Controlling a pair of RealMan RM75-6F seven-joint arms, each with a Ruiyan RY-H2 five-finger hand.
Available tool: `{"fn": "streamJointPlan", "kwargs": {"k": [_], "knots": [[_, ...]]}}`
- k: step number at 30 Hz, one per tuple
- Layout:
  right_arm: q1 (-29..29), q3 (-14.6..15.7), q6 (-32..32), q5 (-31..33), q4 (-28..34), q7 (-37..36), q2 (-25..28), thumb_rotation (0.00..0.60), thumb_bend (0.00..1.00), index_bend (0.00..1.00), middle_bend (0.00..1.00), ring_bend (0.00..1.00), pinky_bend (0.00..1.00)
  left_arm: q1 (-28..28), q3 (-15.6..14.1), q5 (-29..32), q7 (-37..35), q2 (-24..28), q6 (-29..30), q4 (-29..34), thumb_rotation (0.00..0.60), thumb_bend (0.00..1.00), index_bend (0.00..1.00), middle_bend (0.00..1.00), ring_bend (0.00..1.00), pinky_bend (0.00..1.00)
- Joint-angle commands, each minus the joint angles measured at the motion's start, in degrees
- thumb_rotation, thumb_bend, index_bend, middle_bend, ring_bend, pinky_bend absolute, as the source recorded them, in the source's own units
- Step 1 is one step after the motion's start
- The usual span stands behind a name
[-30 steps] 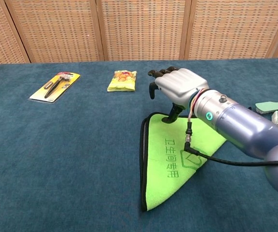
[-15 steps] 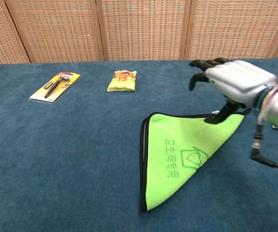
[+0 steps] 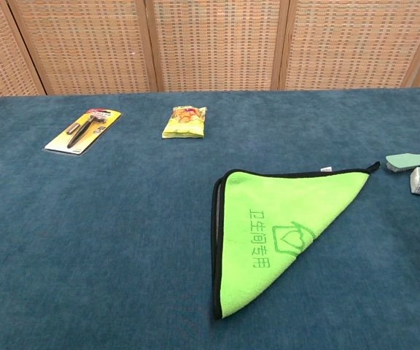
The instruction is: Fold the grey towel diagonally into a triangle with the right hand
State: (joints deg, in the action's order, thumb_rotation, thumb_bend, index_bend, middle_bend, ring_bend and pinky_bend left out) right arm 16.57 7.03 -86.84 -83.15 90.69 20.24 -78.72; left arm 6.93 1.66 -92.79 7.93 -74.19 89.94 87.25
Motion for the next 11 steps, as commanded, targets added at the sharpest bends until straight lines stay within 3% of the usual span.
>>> {"fn": "streamJointPlan", "kwargs": {"k": [1,4,11], "knots": [[-2.8,1.8,-1.3,-1.5,-2.7,-1.4,1.4,0.600,0.12,0.05,0.00,0.00,0.00,0.0,0.3,0.3,0.4,-0.3,0.1,-0.4,0.600,0.16,0.00,0.00,0.00,0.00],[-4.4,1.8,-2.0,-1.3,-4.6,-2.7,1.4,0.600,0.07,0.00,0.00,0.00,0.00,0.0,0.4,0.4,1.0,-0.7,0.2,-0.7,0.600,0.16,0.00,0.00,0.00,0.00],[-6.0,-0.1,-2.6,-1.7,-5.5,-4.6,2.6,0.600,0.06,0.00,0.00,0.00,0.00,-0.1,0.3,0.0,1.7,-1.1,0.6,-0.8,0.600,0.16,0.00,0.00,0.00,0.00]]}}
